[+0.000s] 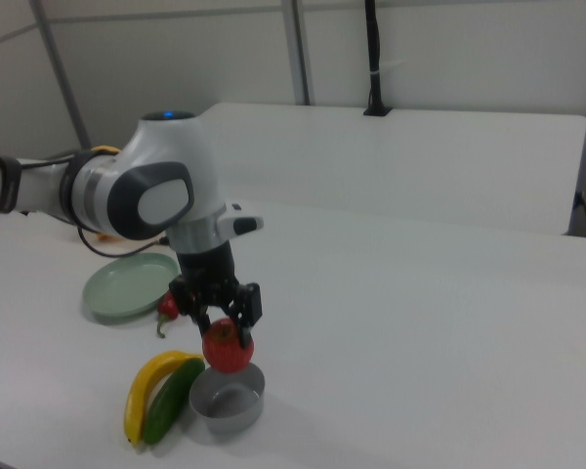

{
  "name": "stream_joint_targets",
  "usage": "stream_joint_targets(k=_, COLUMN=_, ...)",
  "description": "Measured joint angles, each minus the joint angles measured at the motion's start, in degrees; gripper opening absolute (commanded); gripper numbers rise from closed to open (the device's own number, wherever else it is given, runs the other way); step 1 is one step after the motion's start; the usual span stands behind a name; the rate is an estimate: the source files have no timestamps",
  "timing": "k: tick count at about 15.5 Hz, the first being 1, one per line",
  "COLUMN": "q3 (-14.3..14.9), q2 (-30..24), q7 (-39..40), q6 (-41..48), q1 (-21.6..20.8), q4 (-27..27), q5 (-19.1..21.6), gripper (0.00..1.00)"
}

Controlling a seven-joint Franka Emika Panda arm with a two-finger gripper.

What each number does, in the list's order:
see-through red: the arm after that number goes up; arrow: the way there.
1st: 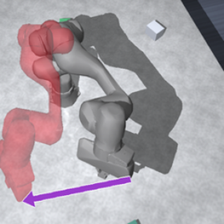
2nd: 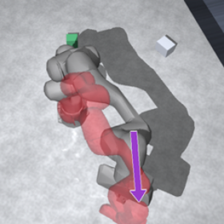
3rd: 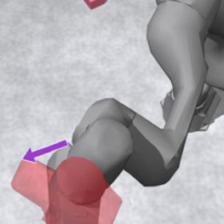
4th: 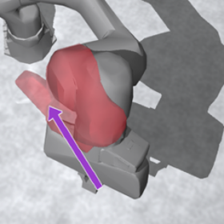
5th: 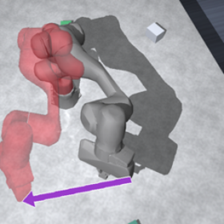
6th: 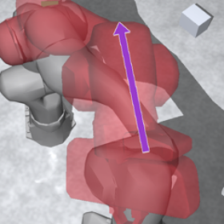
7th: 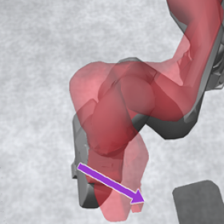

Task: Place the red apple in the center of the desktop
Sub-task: 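Carry the held apple away from the bowl toward the table center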

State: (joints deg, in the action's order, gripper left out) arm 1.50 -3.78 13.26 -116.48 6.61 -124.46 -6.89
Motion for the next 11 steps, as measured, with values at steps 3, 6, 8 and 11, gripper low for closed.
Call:
stream_joint_targets(k=3, q3=0.0, q2=0.0, q7=0.0, q6=0.1, q1=0.0, q4=4.2, q5=5.7, gripper=0.25)
stream_joint_targets(k=6, q3=0.0, q2=3.0, q7=-2.1, q6=0.0, q1=0.0, q4=9.8, q5=9.5, gripper=0.26)
stream_joint_targets(k=8, q3=-0.1, q2=7.9, q7=-6.1, q6=-1.3, q1=-0.2, q4=14.5, q5=9.7, gripper=0.26)
stream_joint_targets(k=11, q3=-0.3, q2=13.0, q7=-9.5, q6=-1.6, q1=-1.3, q4=18.2, q5=9.7, gripper=0.26)
